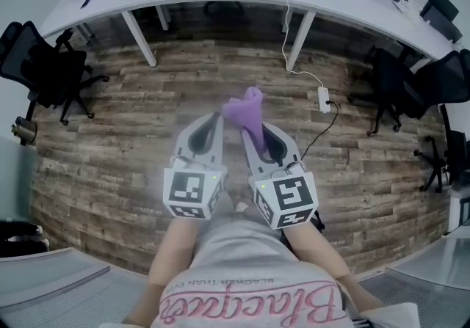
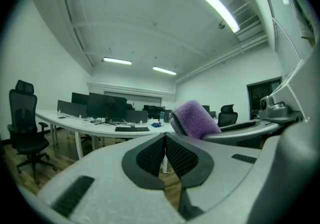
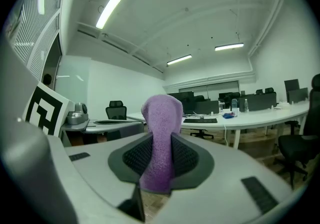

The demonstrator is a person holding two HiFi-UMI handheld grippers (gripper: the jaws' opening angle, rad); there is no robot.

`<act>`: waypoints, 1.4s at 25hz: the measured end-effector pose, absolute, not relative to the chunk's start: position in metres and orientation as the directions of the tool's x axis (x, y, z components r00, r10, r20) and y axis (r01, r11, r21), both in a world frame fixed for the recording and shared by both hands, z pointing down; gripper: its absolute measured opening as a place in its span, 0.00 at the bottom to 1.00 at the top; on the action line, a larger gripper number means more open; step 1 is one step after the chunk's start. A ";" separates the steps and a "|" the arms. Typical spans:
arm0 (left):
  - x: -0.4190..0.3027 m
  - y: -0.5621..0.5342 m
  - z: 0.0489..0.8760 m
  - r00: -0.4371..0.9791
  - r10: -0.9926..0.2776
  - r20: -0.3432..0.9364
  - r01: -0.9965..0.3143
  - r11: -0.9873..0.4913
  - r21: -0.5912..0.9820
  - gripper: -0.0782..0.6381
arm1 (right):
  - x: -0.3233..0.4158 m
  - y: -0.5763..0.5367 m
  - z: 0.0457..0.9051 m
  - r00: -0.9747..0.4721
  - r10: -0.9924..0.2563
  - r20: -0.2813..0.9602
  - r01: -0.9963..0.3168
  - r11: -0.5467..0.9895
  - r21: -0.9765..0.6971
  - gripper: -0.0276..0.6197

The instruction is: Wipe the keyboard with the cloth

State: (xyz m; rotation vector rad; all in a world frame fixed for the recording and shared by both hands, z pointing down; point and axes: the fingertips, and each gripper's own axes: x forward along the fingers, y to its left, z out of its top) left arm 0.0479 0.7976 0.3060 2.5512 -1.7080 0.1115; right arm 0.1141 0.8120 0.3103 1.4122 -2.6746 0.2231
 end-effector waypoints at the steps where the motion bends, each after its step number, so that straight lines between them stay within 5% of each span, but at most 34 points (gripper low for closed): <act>1: 0.047 0.795 0.306 0.377 -0.921 0.098 -0.926 -0.377 0.022 0.12 | 0.114 0.809 0.311 -0.564 -0.809 0.165 -0.825 0.559 -0.083 0.18; 35: -0.060 0.514 0.320 0.436 -0.890 0.133 -0.900 -0.431 0.065 0.12 | 0.017 0.539 0.329 -0.465 -0.852 0.241 -0.884 0.458 -0.090 0.18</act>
